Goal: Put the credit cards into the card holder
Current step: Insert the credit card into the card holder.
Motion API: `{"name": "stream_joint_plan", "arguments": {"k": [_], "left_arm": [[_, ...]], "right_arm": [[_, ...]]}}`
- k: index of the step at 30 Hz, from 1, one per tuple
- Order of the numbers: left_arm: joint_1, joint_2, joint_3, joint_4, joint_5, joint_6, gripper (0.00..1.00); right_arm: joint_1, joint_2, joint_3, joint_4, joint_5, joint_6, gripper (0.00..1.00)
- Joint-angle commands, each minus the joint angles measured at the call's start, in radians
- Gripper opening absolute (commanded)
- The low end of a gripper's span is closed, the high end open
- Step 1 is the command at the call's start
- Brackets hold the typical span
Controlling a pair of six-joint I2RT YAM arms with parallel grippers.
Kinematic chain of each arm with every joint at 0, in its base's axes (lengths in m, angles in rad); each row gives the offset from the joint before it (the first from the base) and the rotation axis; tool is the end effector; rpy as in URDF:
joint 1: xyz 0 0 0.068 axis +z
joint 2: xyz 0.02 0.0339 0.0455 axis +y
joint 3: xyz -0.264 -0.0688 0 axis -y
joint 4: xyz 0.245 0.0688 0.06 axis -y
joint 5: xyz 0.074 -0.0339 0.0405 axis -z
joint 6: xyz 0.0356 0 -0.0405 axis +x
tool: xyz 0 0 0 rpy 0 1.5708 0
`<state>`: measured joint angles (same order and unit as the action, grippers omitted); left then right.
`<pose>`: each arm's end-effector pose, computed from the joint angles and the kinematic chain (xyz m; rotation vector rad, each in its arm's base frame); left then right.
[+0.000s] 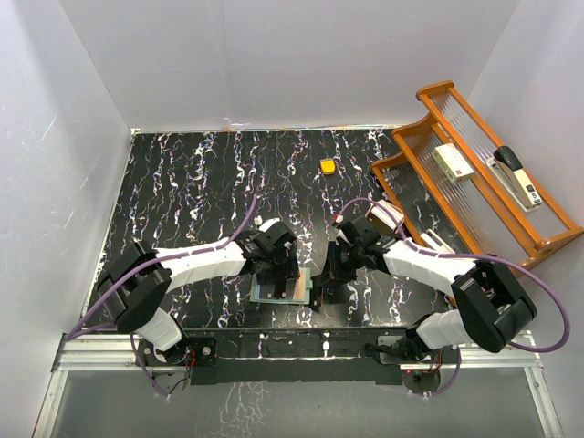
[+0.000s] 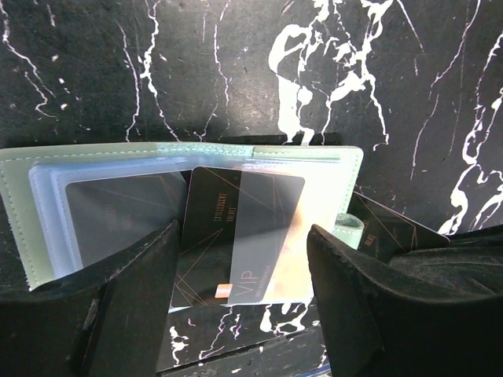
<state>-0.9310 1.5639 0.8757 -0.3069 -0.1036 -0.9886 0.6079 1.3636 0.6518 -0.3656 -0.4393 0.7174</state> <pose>0.1851 -0.2425 0.1765 -0.1179 2.6697 -0.5685 0.1889 0.1499 0.1637 -0.0041 2.8730 0.9492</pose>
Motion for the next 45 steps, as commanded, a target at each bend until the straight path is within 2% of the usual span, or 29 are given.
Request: {"name": "stream_joint_plan", "arguments": {"k": [1, 8, 14, 23, 27, 34, 39, 42, 45], "left_arm": [[-0.005, 0.017, 0.023, 0.014, 0.061, -0.024, 0.63], [-0.003, 0.017, -0.024, 0.135, 0.191, -0.126, 0.62], [-0.005, -0.011, -0.016, 0.139, 0.194, -0.140, 0.62], [-0.004, -0.108, -0.042, 0.161, 0.195, -0.186, 0.63], [-0.003, -0.110, -0.039, 0.099, 0.179, -0.173, 0.64], [0.006, -0.150, -0.053, 0.012, 0.162, -0.127, 0.66], [0.053, -0.213, -0.071, -0.046, 0.158, -0.096, 0.67], [0.118, -0.269, -0.113, -0.029, 0.198, -0.067, 0.68], [0.166, -0.303, -0.138, -0.004, 0.227, -0.030, 0.70]], "right_arm": [[0.006, 0.000, 0.029, 0.056, 0.021, 0.012, 0.00], [0.009, 0.009, 0.016, 0.074, 0.027, 0.016, 0.00], [0.020, 0.002, -0.013, 0.101, 0.025, 0.035, 0.00], [0.023, -0.069, -0.036, 0.028, 0.079, 0.015, 0.00], [0.023, -0.079, -0.041, 0.001, 0.088, 0.002, 0.00], [0.024, -0.163, 0.036, -0.188, 0.198, -0.043, 0.00], [0.024, -0.209, 0.086, -0.264, 0.228, -0.052, 0.00], [0.024, -0.225, 0.112, -0.252, 0.217, -0.045, 0.00], [0.024, -0.221, 0.118, -0.166, 0.159, -0.035, 0.00]]}}
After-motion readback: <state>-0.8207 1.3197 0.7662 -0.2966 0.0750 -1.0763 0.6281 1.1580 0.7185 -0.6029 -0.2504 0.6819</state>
